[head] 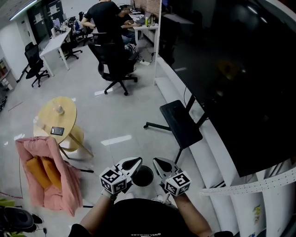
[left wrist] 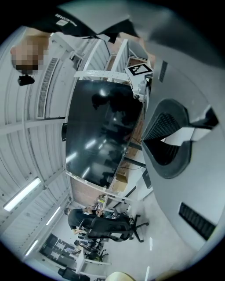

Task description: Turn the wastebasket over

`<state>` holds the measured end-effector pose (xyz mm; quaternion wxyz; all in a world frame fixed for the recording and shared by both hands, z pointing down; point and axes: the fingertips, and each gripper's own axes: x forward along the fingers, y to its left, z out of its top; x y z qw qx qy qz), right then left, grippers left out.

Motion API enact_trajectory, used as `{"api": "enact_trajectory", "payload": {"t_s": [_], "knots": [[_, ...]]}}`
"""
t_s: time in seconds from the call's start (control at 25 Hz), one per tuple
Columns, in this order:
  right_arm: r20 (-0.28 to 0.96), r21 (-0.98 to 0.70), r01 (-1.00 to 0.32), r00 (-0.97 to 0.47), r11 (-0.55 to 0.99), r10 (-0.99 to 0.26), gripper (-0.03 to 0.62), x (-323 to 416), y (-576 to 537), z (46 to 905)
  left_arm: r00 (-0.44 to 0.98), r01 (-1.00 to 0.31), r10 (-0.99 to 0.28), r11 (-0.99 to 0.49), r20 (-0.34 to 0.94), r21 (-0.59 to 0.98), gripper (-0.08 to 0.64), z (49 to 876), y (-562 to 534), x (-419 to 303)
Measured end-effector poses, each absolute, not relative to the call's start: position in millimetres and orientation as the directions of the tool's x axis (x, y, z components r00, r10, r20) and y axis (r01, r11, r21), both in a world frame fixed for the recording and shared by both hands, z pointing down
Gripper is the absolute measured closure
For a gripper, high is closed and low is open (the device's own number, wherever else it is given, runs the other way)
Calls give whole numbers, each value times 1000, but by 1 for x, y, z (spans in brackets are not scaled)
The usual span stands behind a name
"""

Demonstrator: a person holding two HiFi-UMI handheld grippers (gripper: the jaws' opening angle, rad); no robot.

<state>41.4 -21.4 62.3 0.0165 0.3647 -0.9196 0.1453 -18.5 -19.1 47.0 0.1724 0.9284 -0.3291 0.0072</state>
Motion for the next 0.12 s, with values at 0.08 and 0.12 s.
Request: {"api": "enact_trajectory", "payload": {"t_s": [0.08,0.12], "knots": [[135,-250,-678,-732,692,-668,584,41,-22,61,781,-614,-614,-724,113,314,548,41,-19,-18],[135,-248,-679,-731,691,-669,584,41,-22,61,781,-614,-616,-724,105,314,548,37,-18,-17]]}}
